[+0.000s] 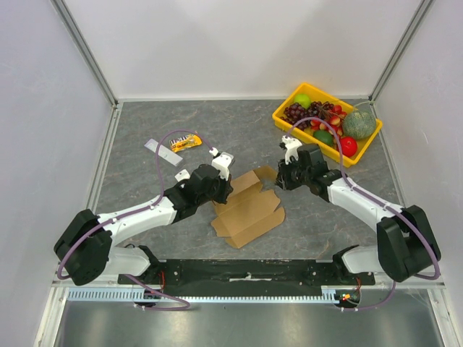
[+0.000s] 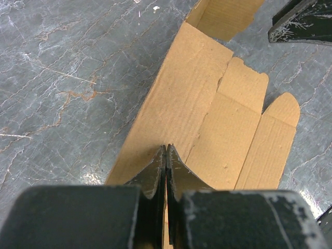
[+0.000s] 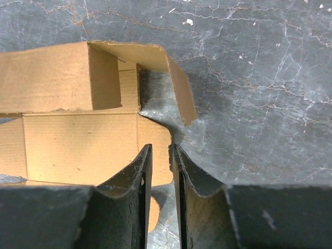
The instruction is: Fold the paper box
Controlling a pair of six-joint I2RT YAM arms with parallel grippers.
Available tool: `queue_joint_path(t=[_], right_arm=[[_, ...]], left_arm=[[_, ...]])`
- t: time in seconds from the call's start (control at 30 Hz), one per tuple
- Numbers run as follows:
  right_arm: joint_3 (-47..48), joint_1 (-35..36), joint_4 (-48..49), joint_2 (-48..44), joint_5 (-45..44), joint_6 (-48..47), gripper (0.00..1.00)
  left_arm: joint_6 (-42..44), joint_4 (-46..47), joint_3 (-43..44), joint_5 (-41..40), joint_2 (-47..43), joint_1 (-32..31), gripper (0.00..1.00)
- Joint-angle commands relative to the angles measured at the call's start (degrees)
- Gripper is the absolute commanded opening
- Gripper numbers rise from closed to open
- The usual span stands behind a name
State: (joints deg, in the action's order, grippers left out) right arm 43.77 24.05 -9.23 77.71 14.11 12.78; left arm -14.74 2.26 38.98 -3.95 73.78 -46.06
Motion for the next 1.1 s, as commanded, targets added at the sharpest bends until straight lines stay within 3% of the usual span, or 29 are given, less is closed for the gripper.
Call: queue_joint_path(t=[0.0, 0.33, 0.67, 1.07], right_arm=[[-3.59, 0.03, 5.44, -3.35, 2.14, 5.23, 0.27], [-14.14, -0.06, 15.65, -6.79, 7.6, 13.15, 0.18], [-18.89, 0.03, 25.84, 0.5, 5.32, 16.14, 0.09], [-17.67, 0.03, 23.03, 4.38, 1.89, 14.38, 0.06]], left_arm=[[-1.6, -0.15, 0.48, 0.17, -0.22, -0.17, 0.02], [-1.69, -0.06, 0.74, 0.43, -0.12, -0.17, 0.02], [-1.43, -0.94, 1.01, -0.01, -1.0, -0.17, 0.02], [-1.25, -1.65, 3.03, 0.43, -2.49, -0.17, 0.02]])
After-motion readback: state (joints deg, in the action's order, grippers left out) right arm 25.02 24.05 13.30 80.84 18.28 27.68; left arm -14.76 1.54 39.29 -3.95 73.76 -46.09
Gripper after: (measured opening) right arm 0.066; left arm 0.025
